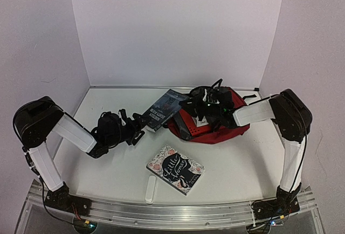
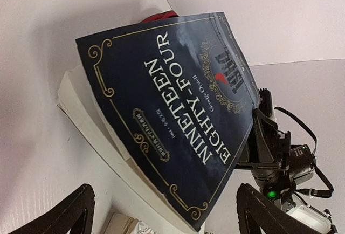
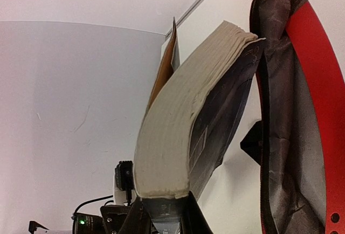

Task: Pack the student bag
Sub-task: Pick up the book from the center of the board.

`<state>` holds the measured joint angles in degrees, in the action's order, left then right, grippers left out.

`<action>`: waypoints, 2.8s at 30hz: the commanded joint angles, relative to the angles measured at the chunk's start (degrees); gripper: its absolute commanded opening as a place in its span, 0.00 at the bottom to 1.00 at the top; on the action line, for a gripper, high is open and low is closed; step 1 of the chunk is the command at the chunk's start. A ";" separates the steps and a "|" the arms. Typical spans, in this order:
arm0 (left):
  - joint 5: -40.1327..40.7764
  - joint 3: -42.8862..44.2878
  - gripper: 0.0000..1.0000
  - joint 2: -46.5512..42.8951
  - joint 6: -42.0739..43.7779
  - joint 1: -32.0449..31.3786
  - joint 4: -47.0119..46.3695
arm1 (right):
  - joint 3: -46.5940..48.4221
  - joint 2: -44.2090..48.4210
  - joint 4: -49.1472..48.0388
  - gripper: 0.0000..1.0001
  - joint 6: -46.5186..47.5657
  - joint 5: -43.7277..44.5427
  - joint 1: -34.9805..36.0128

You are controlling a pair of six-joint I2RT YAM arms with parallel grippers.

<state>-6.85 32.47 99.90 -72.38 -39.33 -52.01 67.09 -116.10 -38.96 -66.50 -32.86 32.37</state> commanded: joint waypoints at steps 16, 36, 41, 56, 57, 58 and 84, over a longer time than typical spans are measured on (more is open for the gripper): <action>-4.94 6.74 0.87 8.25 -8.36 -0.75 -14.29 | 4.83 6.18 -14.16 0.00 -6.47 -4.59 -1.65; -0.65 5.60 0.43 9.14 -6.67 0.40 -23.62 | -5.08 10.14 -14.65 0.00 -7.31 -8.01 -1.61; -1.64 8.19 0.18 8.90 -4.46 0.40 -20.89 | -8.15 11.58 -14.06 0.00 -6.30 -8.90 -1.57; -4.75 9.81 0.00 6.50 -1.50 1.51 -16.05 | 5.11 18.48 42.77 0.69 38.55 10.64 -4.88; -5.05 9.48 0.00 6.39 -1.54 1.76 -16.44 | 7.23 17.93 46.08 0.69 41.15 11.52 -5.13; -5.38 9.04 0.00 6.19 -1.54 2.02 -16.96 | 8.98 17.48 48.55 0.69 43.54 12.42 -5.18; -10.61 11.25 0.00 -9.56 11.97 2.68 7.79 | 31.79 -6.02 67.04 0.57 69.48 34.03 -2.47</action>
<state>-14.95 40.05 94.70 -64.56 -36.71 -43.25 96.15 -119.92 27.07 -1.08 -4.09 29.34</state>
